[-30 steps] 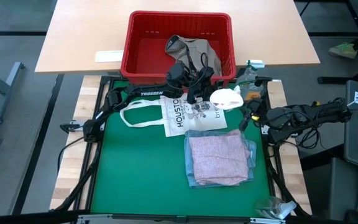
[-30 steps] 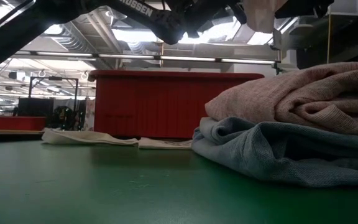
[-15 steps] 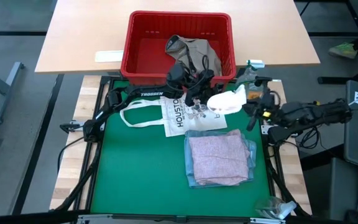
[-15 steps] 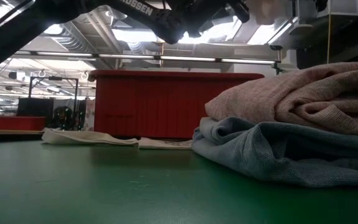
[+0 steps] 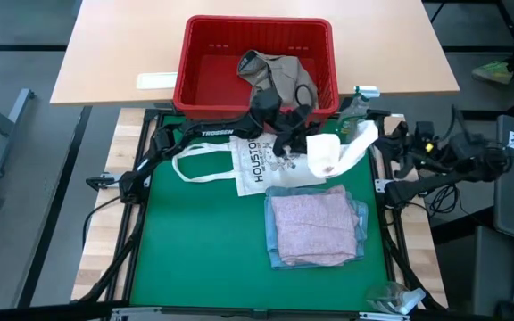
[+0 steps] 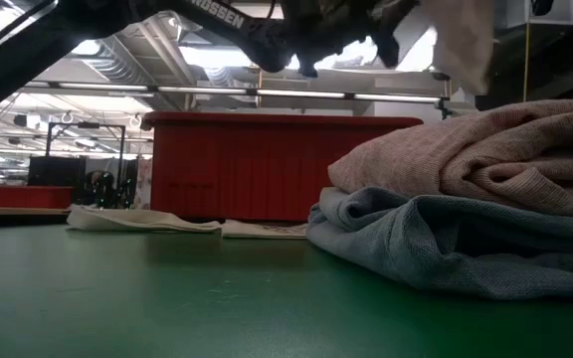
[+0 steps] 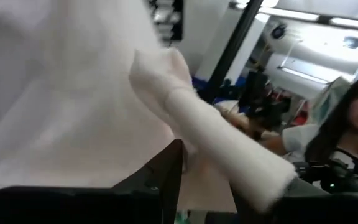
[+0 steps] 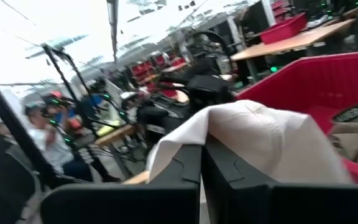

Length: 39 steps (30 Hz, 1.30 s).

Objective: Fold Laundry from Bin
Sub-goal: Fold the white underwear from the red laundry basket

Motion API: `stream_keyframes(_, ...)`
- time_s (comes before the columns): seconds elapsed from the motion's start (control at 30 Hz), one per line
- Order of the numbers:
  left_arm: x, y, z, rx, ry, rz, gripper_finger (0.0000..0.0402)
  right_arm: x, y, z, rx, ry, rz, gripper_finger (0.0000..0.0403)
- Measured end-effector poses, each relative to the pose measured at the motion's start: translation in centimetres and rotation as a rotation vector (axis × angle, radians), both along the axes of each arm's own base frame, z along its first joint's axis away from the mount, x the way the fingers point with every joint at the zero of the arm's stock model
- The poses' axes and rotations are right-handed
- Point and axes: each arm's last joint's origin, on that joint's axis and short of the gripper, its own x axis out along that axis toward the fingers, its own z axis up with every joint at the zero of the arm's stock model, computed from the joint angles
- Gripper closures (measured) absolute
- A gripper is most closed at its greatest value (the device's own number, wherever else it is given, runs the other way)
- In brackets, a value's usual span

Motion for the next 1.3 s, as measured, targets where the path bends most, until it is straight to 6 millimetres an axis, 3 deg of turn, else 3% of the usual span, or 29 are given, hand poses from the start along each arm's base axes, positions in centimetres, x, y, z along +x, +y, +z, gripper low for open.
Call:
stream_keyframes(0.27,-0.2,2.0,-3.0,0.018,0.222,0.048,0.0284,-0.8,-0.1,0.1,0.043,-0.043,0.043,0.0402)
stream_keyframes(0.53,-0.5,1.7,-5.5,0.054,0.403,0.082,0.0285,-0.8,-0.2,0.1,0.042,-0.037,0.032,0.0403)
stream_keyframes(0.73,-0.5,1.2,-5.9,0.054,0.441,0.063,0.0303,-0.9,-0.4,-0.2,0.045,-0.009,-0.066,0.0403)
stream_keyframes(1.03,-0.6,1.4,-6.0,0.029,0.466,0.060,0.0396,-0.9,-0.6,-0.9,0.113,0.027,-0.114,0.0403)
stream_keyframes(1.2,-0.6,1.0,-6.0,0.017,0.473,0.035,0.0389,-0.9,-0.6,-0.9,0.112,0.031,-0.116,0.0403)
stream_keyframes(1.3,-0.1,-0.3,-6.0,0.044,0.458,0.022,0.0381,-0.9,-0.6,-0.9,0.112,0.031,-0.116,0.0403)
